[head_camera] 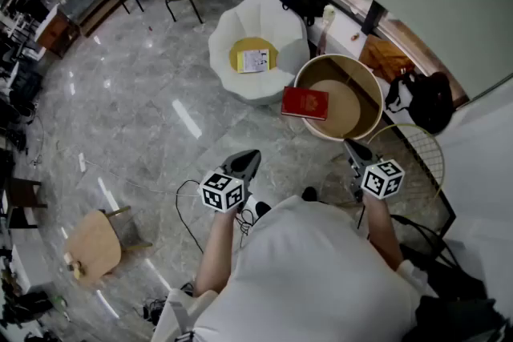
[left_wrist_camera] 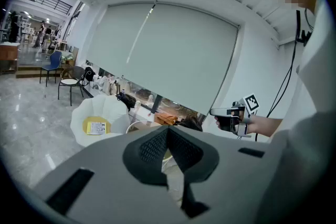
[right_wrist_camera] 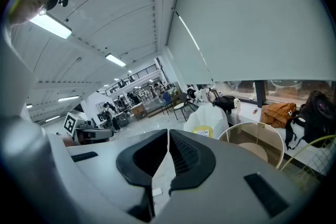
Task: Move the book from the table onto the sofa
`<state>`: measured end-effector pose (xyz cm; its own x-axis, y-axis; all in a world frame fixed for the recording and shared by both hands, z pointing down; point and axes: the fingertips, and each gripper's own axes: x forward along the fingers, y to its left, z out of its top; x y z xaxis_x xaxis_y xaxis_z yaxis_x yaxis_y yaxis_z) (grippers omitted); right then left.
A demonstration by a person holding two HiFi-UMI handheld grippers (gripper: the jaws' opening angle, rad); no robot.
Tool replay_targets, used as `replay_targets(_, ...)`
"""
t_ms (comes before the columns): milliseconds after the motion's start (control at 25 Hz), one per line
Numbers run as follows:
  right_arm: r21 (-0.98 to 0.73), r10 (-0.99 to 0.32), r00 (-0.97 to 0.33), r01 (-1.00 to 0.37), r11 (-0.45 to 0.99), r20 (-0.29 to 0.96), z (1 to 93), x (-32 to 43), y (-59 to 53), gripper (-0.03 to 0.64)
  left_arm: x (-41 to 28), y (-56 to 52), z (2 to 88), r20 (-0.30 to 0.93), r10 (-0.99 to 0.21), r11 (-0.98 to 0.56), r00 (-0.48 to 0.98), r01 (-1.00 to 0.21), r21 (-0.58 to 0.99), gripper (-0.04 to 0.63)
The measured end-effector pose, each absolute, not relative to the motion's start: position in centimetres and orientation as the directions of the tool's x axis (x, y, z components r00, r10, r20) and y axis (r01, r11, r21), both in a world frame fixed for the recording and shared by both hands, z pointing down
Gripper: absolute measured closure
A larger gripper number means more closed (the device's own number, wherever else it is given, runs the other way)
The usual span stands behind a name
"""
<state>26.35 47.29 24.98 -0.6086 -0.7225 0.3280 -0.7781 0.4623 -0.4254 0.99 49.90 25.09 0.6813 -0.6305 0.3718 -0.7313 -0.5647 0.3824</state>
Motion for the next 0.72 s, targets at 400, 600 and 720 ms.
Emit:
replay_targets(400,-0.428,-0.718,-0.614,-0.774,0.466,0.329,25.2,26.9,47.8,0.576,2.0,50.5,25.5,0.38,-0.625,-0.56,0.682,-0.731,0.389,0.594)
replay_targets(600,-0.434,-0.721,-0.612,-0.774,0.461,0.326,25.3,27.6,47.6,0.575,2.5,50.4,25.6,0.386,-0.624,-0.56,0.68,-0.733,0.386,0.594)
replay_targets(720,-0.45,-0.716,-0.615,-0.769,0.454,0.329,25.4,28.0,47.5,0.575,2.6,50.3,25.5,0.39,-0.626,-0.555,0.675,-0.737,0.386,0.594)
